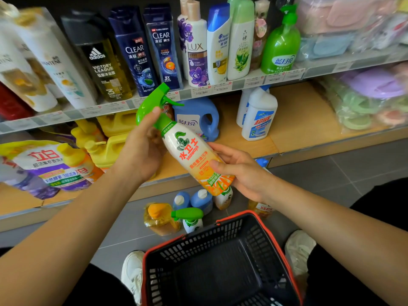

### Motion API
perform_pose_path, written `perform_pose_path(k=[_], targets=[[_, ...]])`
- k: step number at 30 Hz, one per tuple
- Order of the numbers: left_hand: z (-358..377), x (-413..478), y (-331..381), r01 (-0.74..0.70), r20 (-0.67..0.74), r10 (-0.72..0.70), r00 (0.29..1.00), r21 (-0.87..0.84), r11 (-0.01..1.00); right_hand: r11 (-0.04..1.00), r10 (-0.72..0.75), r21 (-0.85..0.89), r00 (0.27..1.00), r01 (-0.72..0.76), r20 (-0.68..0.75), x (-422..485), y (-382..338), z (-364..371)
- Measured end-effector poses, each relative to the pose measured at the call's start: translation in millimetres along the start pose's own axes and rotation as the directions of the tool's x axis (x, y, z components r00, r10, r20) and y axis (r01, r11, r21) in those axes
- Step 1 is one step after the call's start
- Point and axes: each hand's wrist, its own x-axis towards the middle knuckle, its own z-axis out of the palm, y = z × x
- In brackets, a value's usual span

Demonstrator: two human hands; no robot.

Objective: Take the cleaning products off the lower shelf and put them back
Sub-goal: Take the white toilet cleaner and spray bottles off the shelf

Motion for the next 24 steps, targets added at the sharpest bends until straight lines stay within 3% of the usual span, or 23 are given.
perform_pose_path(k=[2,4,7,12,19,24], targets=[[-4.7,0.6,6.0,-0.093,-0.027,0.094,0.995,0.036,0.995,0.999,-0.011,-0.031,1.0,0.01,-0.003,1.2,-3.0,-5.9],[-6.5,-0.1,11.4,-0.241,0.044,0.237,0.97,0.197,0.95,0.996,-0.017,-0.09,1.0,0.018,0.006,2.8,-5.8,-11.6],[-7.7,-3.5,18.9,-0.405,0.201,0.353,0.914,0.376,0.833,0.976,-0.027,-0.213,0.999,0.034,0.037,4.4,-8.5,-19.7],[-2.5,-14.0,21.5,-0.602,0.375,0.47,0.799,0.496,0.626,0.871,-0.027,-0.489,0.998,0.048,0.051,7.3,-11.1,-13.6],[9.4,-39.5,-7.7,-0.726,0.565,0.481,0.671,0.631,0.273,0.8,-0.324,-0.546,0.945,0.248,-0.045,5.7,15.1,18.7],[10.5,-40.4,-3.3,-0.832,0.762,0.439,0.477,0.552,-0.053,0.826,-0.288,-0.518,0.956,0.221,-0.052,3.0,13.5,12.5]])
